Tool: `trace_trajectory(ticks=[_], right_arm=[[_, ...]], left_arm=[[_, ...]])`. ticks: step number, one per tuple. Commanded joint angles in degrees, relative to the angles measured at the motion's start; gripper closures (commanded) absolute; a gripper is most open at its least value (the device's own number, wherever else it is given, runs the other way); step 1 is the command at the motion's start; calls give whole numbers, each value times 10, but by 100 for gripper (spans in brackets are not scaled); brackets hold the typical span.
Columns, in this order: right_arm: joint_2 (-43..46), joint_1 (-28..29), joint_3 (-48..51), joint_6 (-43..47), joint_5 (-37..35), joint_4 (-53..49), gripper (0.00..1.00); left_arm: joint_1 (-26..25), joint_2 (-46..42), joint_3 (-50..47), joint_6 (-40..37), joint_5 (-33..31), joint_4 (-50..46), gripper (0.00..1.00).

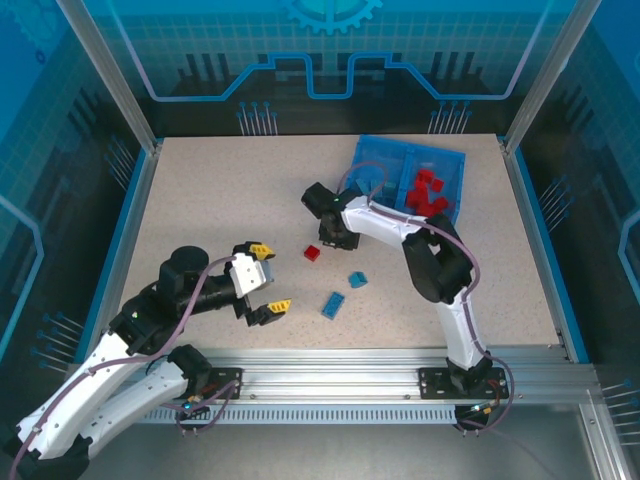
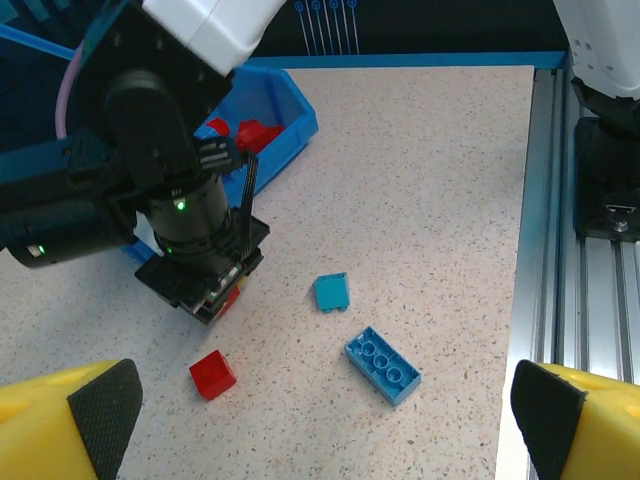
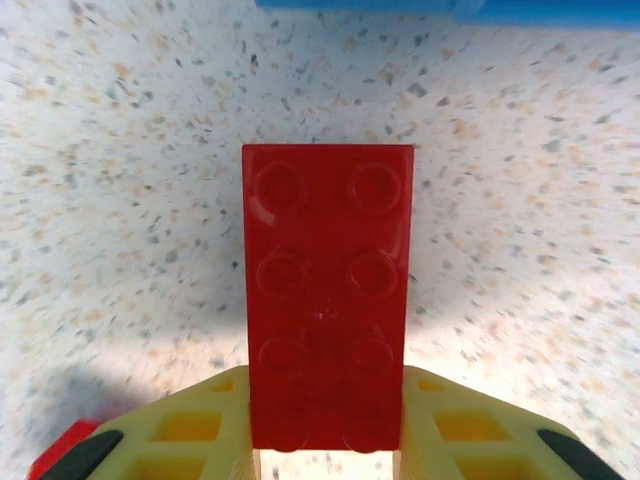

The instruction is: Sort the legos into containers by color

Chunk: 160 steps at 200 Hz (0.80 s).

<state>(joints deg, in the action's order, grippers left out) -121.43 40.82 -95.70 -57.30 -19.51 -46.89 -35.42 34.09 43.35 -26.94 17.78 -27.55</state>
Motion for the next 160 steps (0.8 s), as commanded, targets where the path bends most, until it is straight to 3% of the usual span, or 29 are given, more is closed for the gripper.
trace_trajectory(ticks=[1, 42, 76, 113, 160], right_arm=[[75, 9, 12, 12, -11, -10, 70], [178, 15, 28, 38, -44, -32, 70], [239, -18, 10, 116, -80, -53, 70], [268, -118, 8, 197, -90, -47, 70], [223, -273, 20, 240, -11, 8, 69]], left_arm=[[-1, 6, -4, 8, -4, 20, 1], [-1, 15, -3, 11, -9, 44, 1], [0, 22, -1, 32, -34, 115, 1], [0, 47, 16, 30, -28, 123, 1], [0, 41, 14, 29, -23, 106, 1]])
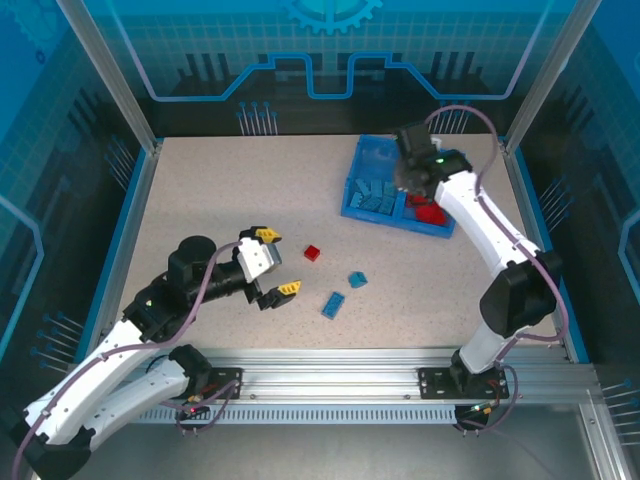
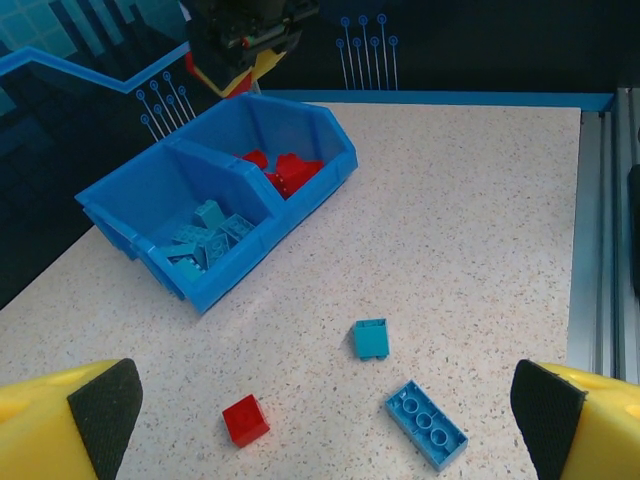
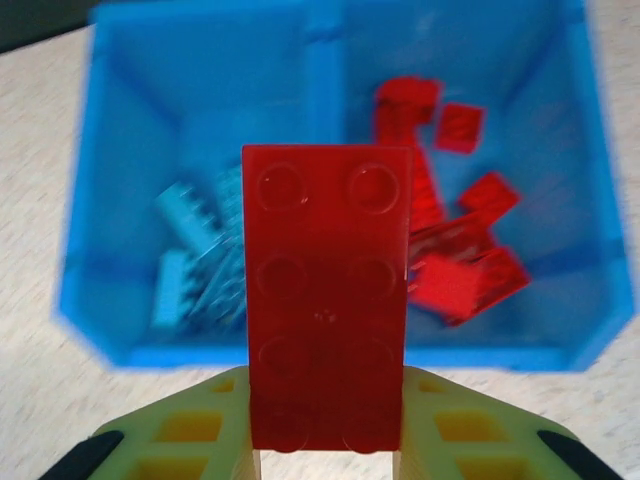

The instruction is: Sort the legos into containers by color

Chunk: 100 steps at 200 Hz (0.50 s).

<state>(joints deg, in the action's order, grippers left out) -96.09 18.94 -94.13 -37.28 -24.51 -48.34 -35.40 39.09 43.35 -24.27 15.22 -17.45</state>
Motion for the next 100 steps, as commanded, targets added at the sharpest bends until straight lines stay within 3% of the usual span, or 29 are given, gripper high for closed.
trace_trajectory(ticks=[1, 62, 83, 100], right_arm=[[-33, -57, 3, 40, 41, 23, 69], [-221, -162, -109, 38, 152, -21, 67], [-254, -175, -131, 41, 164, -33, 63], [-269, -184, -151, 39, 176, -47, 52]], left_arm=[[0, -9, 14, 3, 2, 5, 1], [0, -29, 12, 12, -12, -16, 1], [0, -37, 9, 15, -19, -21, 1], [-1, -40, 6, 15, -20, -25, 1]])
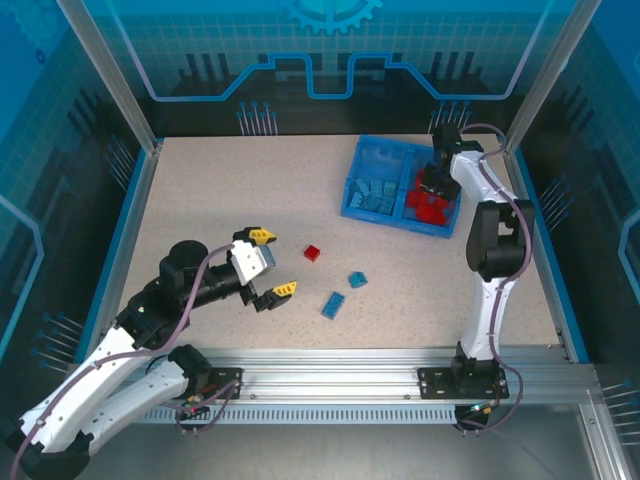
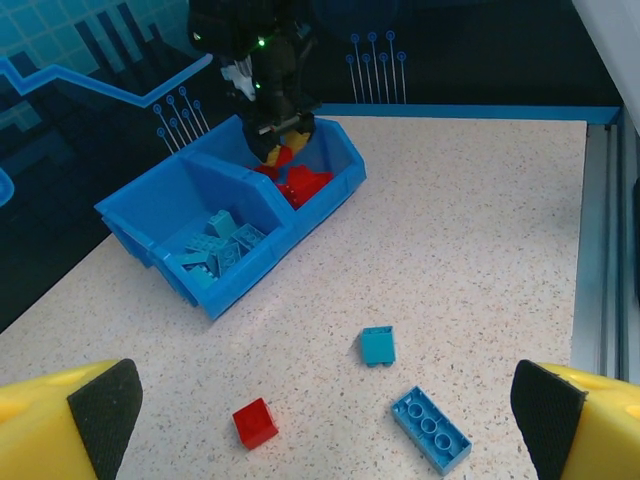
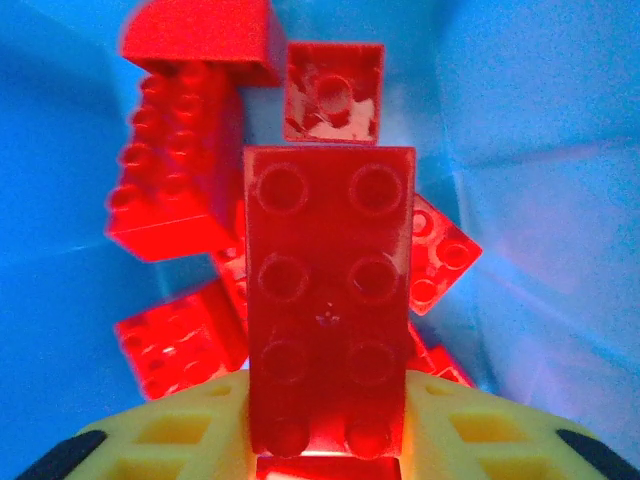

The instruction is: Sort the legos into containers by color

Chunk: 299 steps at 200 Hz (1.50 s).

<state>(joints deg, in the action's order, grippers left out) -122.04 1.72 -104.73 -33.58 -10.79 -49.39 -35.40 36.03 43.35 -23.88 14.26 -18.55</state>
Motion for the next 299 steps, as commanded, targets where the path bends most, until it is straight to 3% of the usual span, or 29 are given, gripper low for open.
trace_trajectory(ticks=[1, 15, 51, 103, 131, 165, 196, 220, 245, 266, 299], right_arm=[[-10, -12, -45, 1, 39, -37, 51], [-9, -14, -54, 4, 44, -40, 45], [31, -8, -41, 15, 44, -35, 44], [192, 38, 89, 11, 43, 2, 41], [298, 96, 186, 16, 56, 7, 38], [398, 210, 302, 14, 33, 18, 35], [417, 309, 367, -8, 26, 19, 33], [409, 345, 394, -52, 26, 21, 33], [427, 351, 433, -120, 37, 51, 30], [453, 343, 456, -161, -10, 37, 22], [532, 287, 491, -185, -44, -6, 12]], left_arm=[[0, -9, 6, 11, -11, -14, 1], [0, -8, 4, 11, -12, -13, 1], [0, 2, -3, 11, -8, 0, 1], [0, 18, -4, 14, 0, 8, 1], [0, 27, -10, 15, 6, 20, 1], [0, 48, -6, 17, 24, 30, 1], [0, 61, -3, 13, 38, 32, 1], [0, 75, 3, 1, 60, 17, 1], [-9, 143, 34, 2, 90, -17, 1], [-24, 243, 35, -8, 136, 8, 1], [-64, 405, 69, 2, 100, 84, 2]])
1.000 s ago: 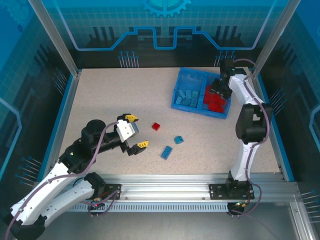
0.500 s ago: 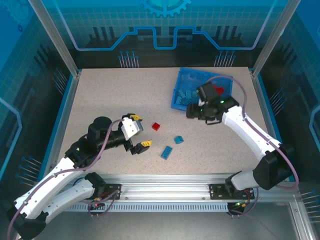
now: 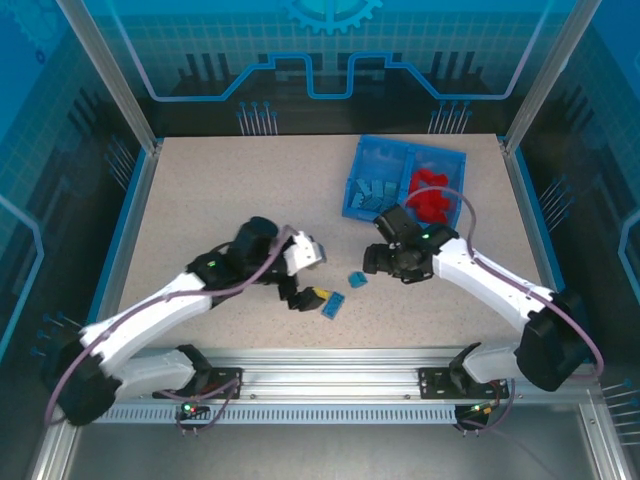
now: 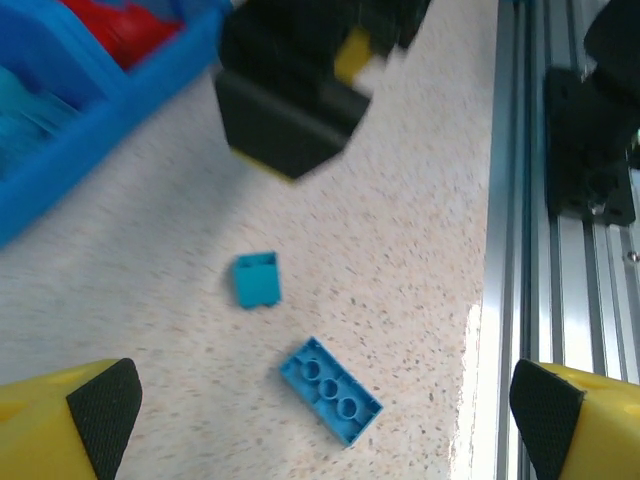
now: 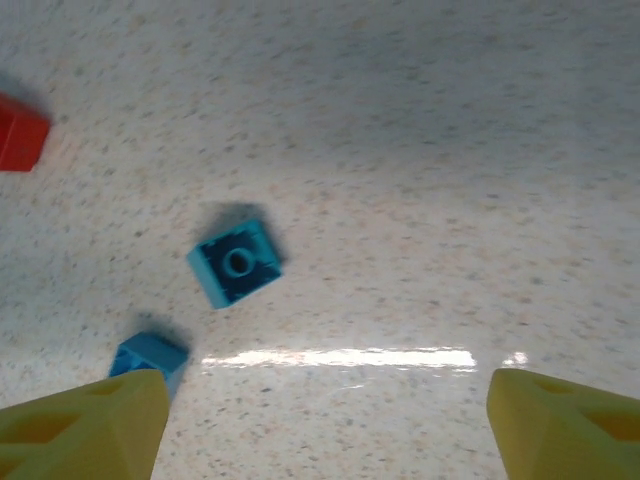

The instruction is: Sort the legos into containers by color

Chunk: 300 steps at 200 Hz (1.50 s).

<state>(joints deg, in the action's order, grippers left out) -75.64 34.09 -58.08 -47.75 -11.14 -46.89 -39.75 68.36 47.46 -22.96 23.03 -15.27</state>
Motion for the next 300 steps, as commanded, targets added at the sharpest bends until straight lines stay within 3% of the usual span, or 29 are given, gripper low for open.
trace_trajectory(ticks=[1, 52, 86, 129, 142, 158, 173, 191, 212, 234, 300], right_arm=[[71, -39, 27, -44, -41, -30, 11], [231, -86, 125, -77, -28, -24, 4], [307, -87, 169, -126, -36, -48, 4], [368, -89, 190, -149, -52, -67, 3], [375, -91, 191, -149, -52, -66, 3], [377, -93, 193, -147, -48, -62, 2], [373, -93, 193, -142, -40, -58, 2], [363, -97, 188, -129, -28, -54, 2], [349, -100, 179, -113, -15, -51, 1], [335, -103, 169, -103, -6, -50, 1], [290, -115, 133, -62, 15, -25, 0]], left_arm=[[-21, 85, 29, -7, 11, 53, 2], [-52, 275, 87, -38, -38, 109, 2], [-57, 343, 126, -12, -73, 107, 5], [-64, 398, 155, 25, -64, 93, 15], [-67, 409, 161, 25, -70, 88, 18], [-70, 421, 167, 28, -86, 85, 32], [-71, 433, 179, 29, -91, 74, 36], [-71, 442, 191, 35, -91, 70, 52], [-71, 445, 197, 40, -96, 70, 56], [-72, 445, 205, 42, -100, 69, 67], [-66, 358, 237, 50, -153, 60, 69]])
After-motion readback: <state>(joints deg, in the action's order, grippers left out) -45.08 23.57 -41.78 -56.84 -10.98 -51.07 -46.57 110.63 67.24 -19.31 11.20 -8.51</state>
